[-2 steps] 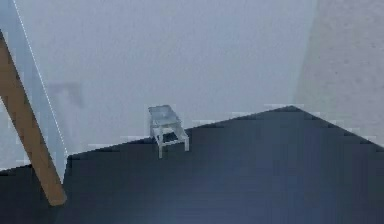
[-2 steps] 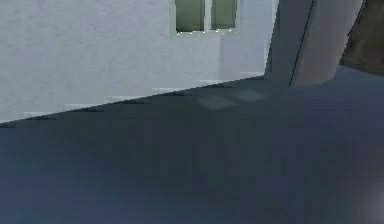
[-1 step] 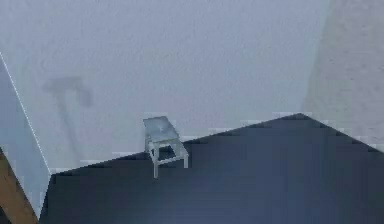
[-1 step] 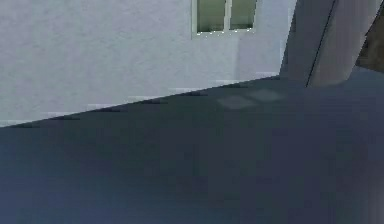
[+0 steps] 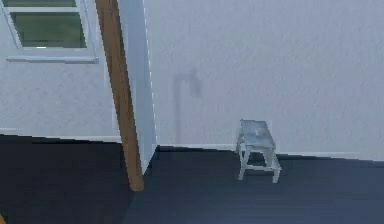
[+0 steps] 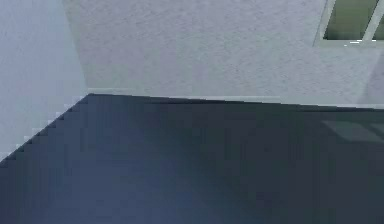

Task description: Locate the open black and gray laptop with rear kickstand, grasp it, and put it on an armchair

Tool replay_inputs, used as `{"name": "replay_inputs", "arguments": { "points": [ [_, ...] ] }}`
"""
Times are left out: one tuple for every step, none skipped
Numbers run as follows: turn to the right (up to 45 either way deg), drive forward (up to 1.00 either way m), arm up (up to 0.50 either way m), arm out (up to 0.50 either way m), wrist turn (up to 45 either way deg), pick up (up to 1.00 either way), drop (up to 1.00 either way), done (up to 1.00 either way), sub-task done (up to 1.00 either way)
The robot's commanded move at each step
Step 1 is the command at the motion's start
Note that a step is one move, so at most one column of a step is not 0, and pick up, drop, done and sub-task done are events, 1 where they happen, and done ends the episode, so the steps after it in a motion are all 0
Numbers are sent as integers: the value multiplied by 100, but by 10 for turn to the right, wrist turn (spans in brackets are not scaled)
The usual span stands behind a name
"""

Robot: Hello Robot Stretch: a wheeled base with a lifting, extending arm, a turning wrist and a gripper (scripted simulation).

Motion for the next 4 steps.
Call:
{"name": "replay_inputs", "arguments": {
  "points": [
    [0, 55, 0, 0, 0, 0, 0, 0, 0],
    [-90, 0, 0, 0, 0, 0, 0, 0, 0],
    [-30, 0, 0, 0, 0, 0, 0, 0, 0],
    [0, 45, 0, 0, 0, 0, 0, 0, 0]
  ]
}}
